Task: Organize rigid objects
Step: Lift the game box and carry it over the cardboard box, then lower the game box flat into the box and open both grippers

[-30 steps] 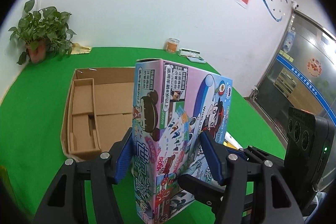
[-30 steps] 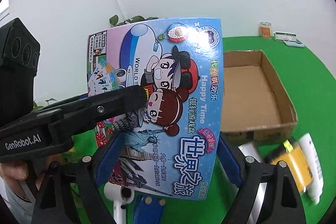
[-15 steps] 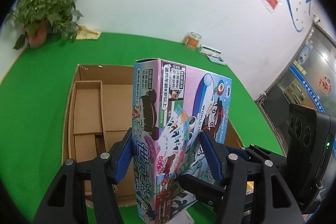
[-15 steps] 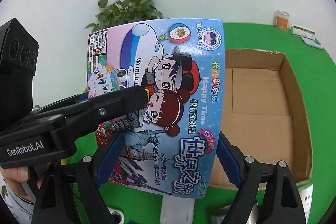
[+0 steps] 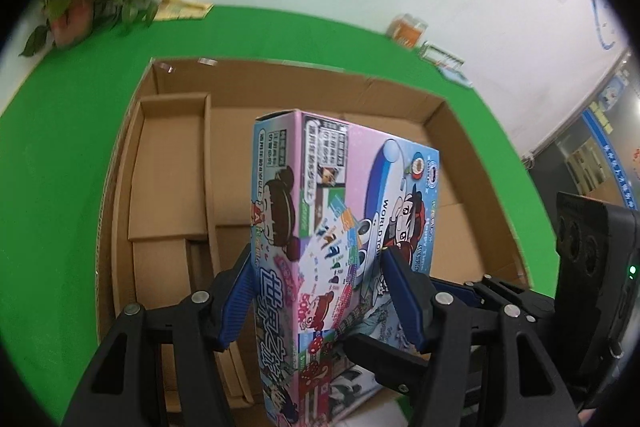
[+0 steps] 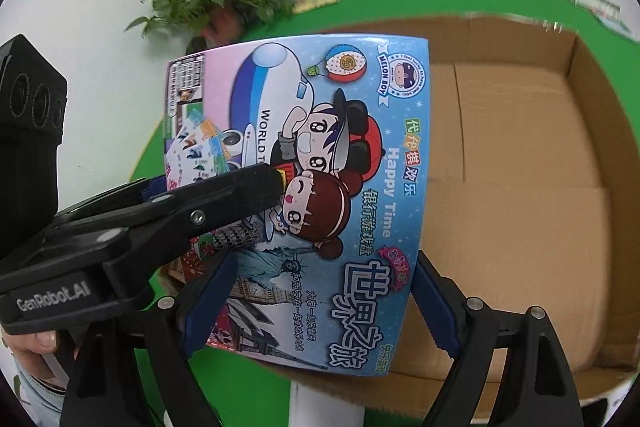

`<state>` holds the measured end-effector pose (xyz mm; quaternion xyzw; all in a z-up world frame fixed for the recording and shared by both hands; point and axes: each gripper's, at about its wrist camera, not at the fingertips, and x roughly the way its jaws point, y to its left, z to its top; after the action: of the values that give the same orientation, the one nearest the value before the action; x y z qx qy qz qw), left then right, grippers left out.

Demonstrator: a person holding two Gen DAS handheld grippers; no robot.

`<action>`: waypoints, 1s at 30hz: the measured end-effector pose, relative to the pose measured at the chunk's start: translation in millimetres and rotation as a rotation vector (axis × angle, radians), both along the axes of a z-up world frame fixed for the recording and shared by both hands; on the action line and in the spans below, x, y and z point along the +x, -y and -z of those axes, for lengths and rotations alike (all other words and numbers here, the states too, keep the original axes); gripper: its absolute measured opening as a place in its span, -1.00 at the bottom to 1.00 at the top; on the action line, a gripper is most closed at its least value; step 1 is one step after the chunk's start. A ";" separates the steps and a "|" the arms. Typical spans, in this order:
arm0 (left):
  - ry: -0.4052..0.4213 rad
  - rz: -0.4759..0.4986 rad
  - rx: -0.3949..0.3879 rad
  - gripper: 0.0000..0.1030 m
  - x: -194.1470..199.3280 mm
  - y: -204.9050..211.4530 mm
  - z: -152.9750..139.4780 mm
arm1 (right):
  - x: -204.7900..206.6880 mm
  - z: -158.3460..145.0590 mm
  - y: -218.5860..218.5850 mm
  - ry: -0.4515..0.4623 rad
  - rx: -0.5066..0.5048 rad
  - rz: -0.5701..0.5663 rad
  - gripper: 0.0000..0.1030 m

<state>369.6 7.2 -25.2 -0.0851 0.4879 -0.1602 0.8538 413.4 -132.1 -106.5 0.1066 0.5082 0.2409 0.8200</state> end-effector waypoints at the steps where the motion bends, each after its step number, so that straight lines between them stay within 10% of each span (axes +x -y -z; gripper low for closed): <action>1: -0.013 0.002 0.010 0.19 2.4 0.7 4.9 | 3.5 7.5 -1.4 -0.012 -0.002 -0.001 0.58; 16: -0.090 -0.067 0.136 0.21 16.4 2.2 18.4 | 19.6 39.8 -0.1 -0.073 0.050 -0.009 0.46; 30: 0.067 -0.028 0.125 0.21 -36.1 -17.4 -21.9 | 20.6 43.6 -0.9 -0.108 -0.027 0.041 0.31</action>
<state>333.5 24.6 -3.3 -0.0333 0.4669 -0.1202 0.8755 434.0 -131.2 -150.1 0.1188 0.5526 0.2113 0.7974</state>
